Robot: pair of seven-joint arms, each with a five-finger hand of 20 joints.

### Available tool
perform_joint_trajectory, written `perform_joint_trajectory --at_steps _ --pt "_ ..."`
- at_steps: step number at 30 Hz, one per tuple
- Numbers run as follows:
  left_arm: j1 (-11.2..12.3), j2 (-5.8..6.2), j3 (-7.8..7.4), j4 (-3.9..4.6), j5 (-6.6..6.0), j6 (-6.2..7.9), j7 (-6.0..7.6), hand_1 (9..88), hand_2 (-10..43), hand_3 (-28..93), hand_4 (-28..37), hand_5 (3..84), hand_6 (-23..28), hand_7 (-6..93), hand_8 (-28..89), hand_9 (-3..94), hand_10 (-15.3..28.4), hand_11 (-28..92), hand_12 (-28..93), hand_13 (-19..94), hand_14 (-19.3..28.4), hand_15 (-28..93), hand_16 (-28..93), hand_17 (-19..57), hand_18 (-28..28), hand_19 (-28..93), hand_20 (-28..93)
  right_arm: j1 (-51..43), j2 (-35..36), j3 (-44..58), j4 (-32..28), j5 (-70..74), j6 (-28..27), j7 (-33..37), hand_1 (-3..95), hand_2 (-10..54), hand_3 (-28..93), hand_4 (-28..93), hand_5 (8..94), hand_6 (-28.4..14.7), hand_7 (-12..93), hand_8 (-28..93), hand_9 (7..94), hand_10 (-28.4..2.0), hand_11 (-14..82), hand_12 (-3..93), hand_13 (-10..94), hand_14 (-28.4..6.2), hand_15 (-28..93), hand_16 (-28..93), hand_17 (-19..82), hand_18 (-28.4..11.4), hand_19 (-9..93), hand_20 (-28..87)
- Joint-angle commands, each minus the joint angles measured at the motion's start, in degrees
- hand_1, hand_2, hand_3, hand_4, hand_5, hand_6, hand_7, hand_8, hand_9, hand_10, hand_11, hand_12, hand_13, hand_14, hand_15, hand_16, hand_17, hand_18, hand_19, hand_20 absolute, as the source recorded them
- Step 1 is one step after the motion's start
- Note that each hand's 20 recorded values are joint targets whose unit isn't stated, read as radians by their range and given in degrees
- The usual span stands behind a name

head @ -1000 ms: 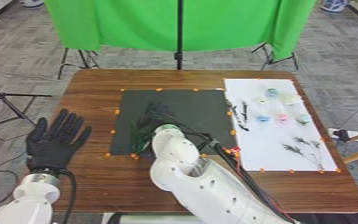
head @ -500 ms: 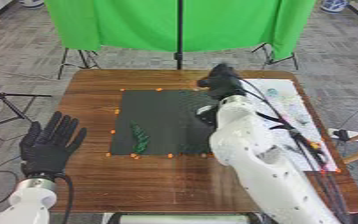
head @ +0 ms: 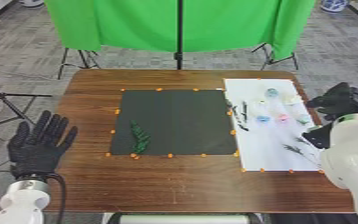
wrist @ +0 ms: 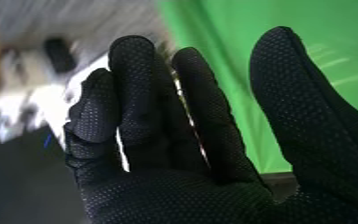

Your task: Arrange flowers

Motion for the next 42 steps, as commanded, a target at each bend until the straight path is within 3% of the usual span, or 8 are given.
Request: perform_joint_trajectory --at_steps 1,10,21,29,31,33,36,42 --pt "1.02 -0.62 -1.05 -0.01 0.17 0.22 0.52 29.1 13.3 75 -28.3 50.0 6.4 17.9 -10 41.7 14.9 24 11 32 14.3 39 -7 -3.6 13.8 37 16 -12.71 -0.86 5.28 -1.98 -2.41 -1.92 2.79 41.7 -9.5 75 -25 60.2 -8.8 18 -7 60.4 -22.1 18.3 20.9 55 -18.0 59 25 33 -26.6 89 35" --pt "-0.18 -0.62 -0.18 0.27 0.36 -0.23 0.07 29.2 13.5 75 -28.3 50.3 6.1 18.3 -10 41.8 14.8 24 11 33 14.1 39 -7 -3.7 13.8 37 16 -13.78 -2.34 3.82 -2.00 -1.87 -5.82 2.14 41.7 -9.5 73 -26 62.8 -8.4 18 -7 62.8 -21.5 18.9 21.2 57 -17.4 57 25 33 -26.9 89 36" --pt "1.09 -1.29 -0.32 -0.20 0.25 0.36 0.30 29.1 13.5 75 -28.3 50.3 6.3 18.1 -10 41.8 14.8 24 11 32 14.2 39 -7 -3.7 13.8 37 16 -13.77 -3.93 2.34 1.61 -3.49 -8.62 2.89 46.1 -9.5 74 -28 63.4 -7.1 19 -7 62.8 -20.6 19.0 21.3 57 -16.6 56 26 34 -26.8 88 37" --pt "0.19 -0.93 0.17 0.27 -0.01 0.72 -0.20 29.2 13.6 75 -28.3 50.3 6.4 18.0 -10 41.8 14.8 24 11 32 14.3 39 -7 -3.7 13.8 37 16 -12.83 -4.65 0.10 4.56 -2.88 -6.91 2.83 47.9 -9.5 73 -28 66.0 -4.9 21 -8 65.2 -19.4 21.0 22.0 59 -15.4 56 26 34 -26.3 88 37" --pt "0.01 -0.80 0.26 0.38 -0.11 0.88 -0.56 29.2 13.6 75 -28.3 50.5 6.3 18.0 -10 41.9 14.8 24 11 32 14.3 39 -7 -3.7 13.8 37 16 -13.10 -4.71 -0.74 5.15 -4.76 -4.79 2.75 52.7 -9.5 66 -28 69.6 -3.6 22 3 67.8 -18.1 23.2 23.1 60 -14.7 55 26 35 -25.7 88 37" --pt "0.08 -0.80 0.20 0.37 -0.14 1.04 -0.77 29.2 13.6 75 -28.3 50.6 6.2 18.1 -10 42.0 14.8 24 11 32 14.3 39 -7 -3.7 13.8 37 16 -13.39 -4.59 -1.19 5.32 -5.79 -2.97 2.40 59.4 -9.5 57 -28 73.3 -3.0 24 10 71.2 -16.6 23.7 29.0 62 -13.2 54 32 35 -25.1 88 38" --pt "0.13 -0.71 0.09 0.43 -0.18 1.10 -0.89 29.2 13.7 75 -28.3 50.6 6.2 18.2 -10 42.0 14.8 24 11 33 14.2 39 -7 -3.7 13.8 37 16 -13.59 -4.41 -1.69 5.24 -6.78 -1.32 2.36 62.8 -9.5 60 -28 78.3 -2.0 28 15 80.0 -13.3 15.3 47.2 66 -9.9 52 42 37 -24.4 88 38" --pt "0.47 -0.99 0.01 0.16 -0.11 0.92 -0.63 29.2 13.8 75 -28.3 50.6 6.3 18.2 -10 42.0 14.9 24 11 33 14.2 39 -7 -3.7 13.8 37 16 -13.26 -3.74 -2.05 3.99 -7.59 1.25 2.02 62.1 -9.5 66 -28 79.1 -1.9 30 19 82.3 -12.7 15.0 50.0 68 -8.8 52 45 38 -24.3 89 38"
